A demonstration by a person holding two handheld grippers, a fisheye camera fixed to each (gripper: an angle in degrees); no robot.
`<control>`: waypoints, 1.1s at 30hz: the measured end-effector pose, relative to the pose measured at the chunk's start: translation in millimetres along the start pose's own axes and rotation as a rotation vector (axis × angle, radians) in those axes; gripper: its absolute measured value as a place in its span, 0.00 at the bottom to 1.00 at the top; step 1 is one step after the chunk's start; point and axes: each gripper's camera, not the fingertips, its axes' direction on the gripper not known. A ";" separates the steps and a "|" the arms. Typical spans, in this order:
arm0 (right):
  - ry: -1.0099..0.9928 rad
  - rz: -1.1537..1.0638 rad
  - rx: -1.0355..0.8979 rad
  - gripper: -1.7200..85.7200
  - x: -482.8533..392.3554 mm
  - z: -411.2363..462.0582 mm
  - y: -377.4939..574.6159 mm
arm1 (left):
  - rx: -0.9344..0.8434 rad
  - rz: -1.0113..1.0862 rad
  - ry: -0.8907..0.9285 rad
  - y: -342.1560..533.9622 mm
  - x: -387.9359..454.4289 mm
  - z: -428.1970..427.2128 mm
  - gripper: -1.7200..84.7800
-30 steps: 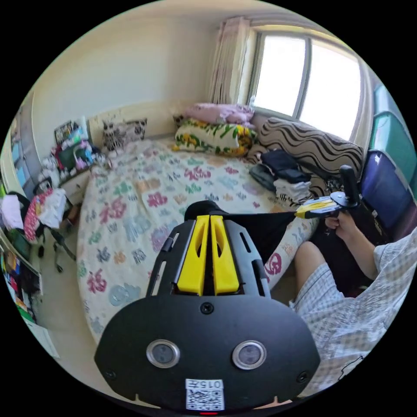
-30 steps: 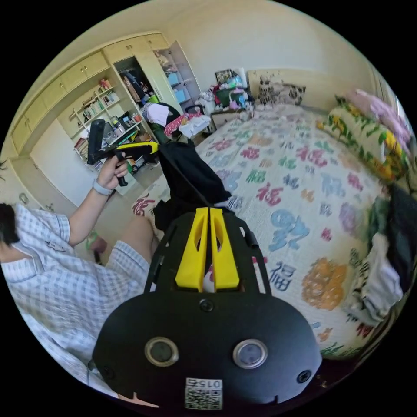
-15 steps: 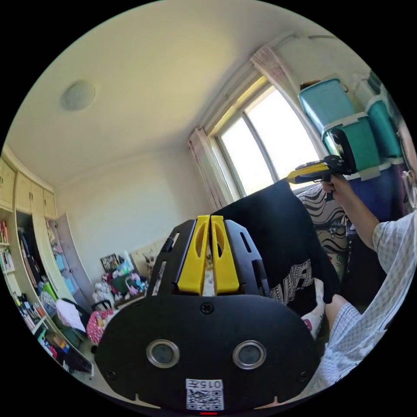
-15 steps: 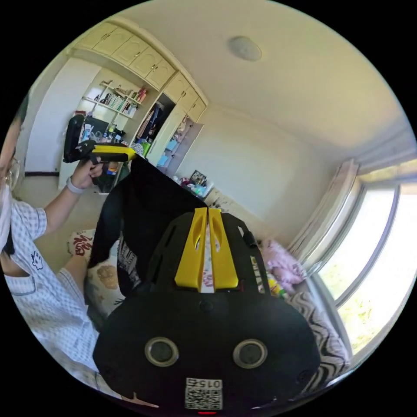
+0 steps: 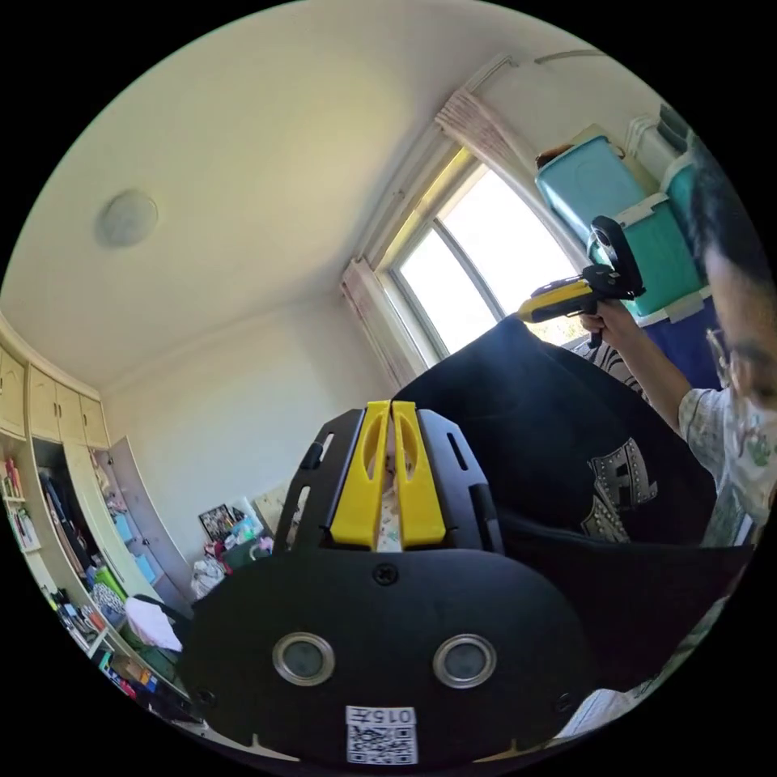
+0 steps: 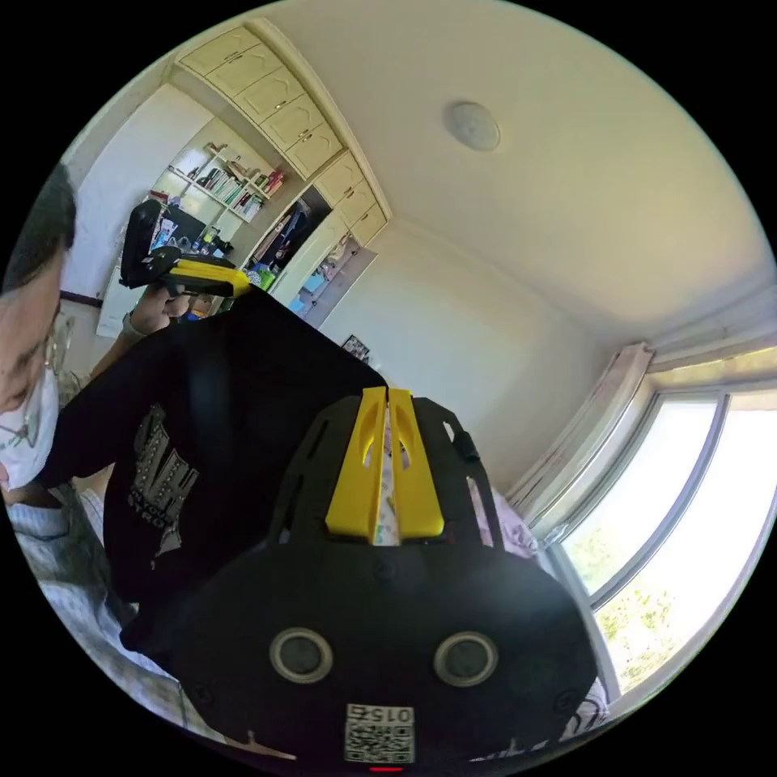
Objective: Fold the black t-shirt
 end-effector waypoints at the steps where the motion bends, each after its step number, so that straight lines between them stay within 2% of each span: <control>1: -0.016 0.012 -0.017 0.01 7.4 13.3 3.8 | -0.054 -0.023 0.013 11.9 -9.3 31.3 0.01; 5: -0.100 0.111 -0.170 0.01 62.9 134.9 35.5 | -0.253 -0.083 0.008 58.3 -39.9 153.3 0.02; 8: -0.177 0.197 -0.308 0.01 104.5 256.5 63.0 | -0.448 -0.159 -0.088 122.8 -66.7 278.5 0.02; 10: -0.246 0.321 -0.441 0.01 126.5 333.6 92.7 | -0.708 -0.337 -0.081 206.7 -87.2 358.8 0.02; 11: -0.357 0.475 -0.522 0.01 138.7 373.7 122.3 | -0.752 -0.399 -0.059 229.3 -90.4 367.0 0.02; 12: -0.540 0.619 -0.521 0.01 146.0 394.0 154.8 | -0.762 -0.510 0.013 272.8 -91.8 367.1 0.02; 13: -0.646 0.667 -0.479 0.01 147.2 396.8 171.1 | -0.729 -0.605 0.109 316.4 -87.5 354.2 0.03; 14: -0.838 0.715 -0.384 0.02 145.8 393.4 205.5 | -0.723 -0.652 0.147 338.8 -84.0 346.2 0.03; 15: -0.940 0.743 -0.353 0.02 140.7 385.5 241.8 | -0.770 -0.738 0.187 384.3 -74.6 330.1 0.03; 17: -0.960 0.784 -0.438 0.03 128.7 372.3 301.9 | -0.898 -0.875 0.219 452.7 -56.2 303.3 0.05; 19: -0.919 0.897 -0.568 0.05 117.1 358.2 364.6 | -1.044 -1.142 0.303 532.6 -29.4 264.0 0.08; 22: -0.928 1.132 -0.719 0.10 100.4 336.7 450.2 | -1.072 -1.372 0.305 579.1 -5.3 224.3 0.10; 24: -0.934 1.244 -0.797 0.11 88.4 329.9 484.0 | -1.095 -1.412 0.305 588.0 1.8 222.1 0.11; 29: -1.014 1.177 -1.049 0.14 70.4 370.4 492.5 | -1.318 -1.340 0.430 613.2 19.7 276.7 0.12; 31: -1.090 1.181 -1.065 0.13 66.6 389.1 487.3 | -1.393 -1.274 0.357 618.7 19.0 297.3 0.08; 33: -1.060 1.152 -1.119 0.06 67.1 407.9 479.6 | -1.392 -1.302 0.373 623.3 13.5 307.1 0.05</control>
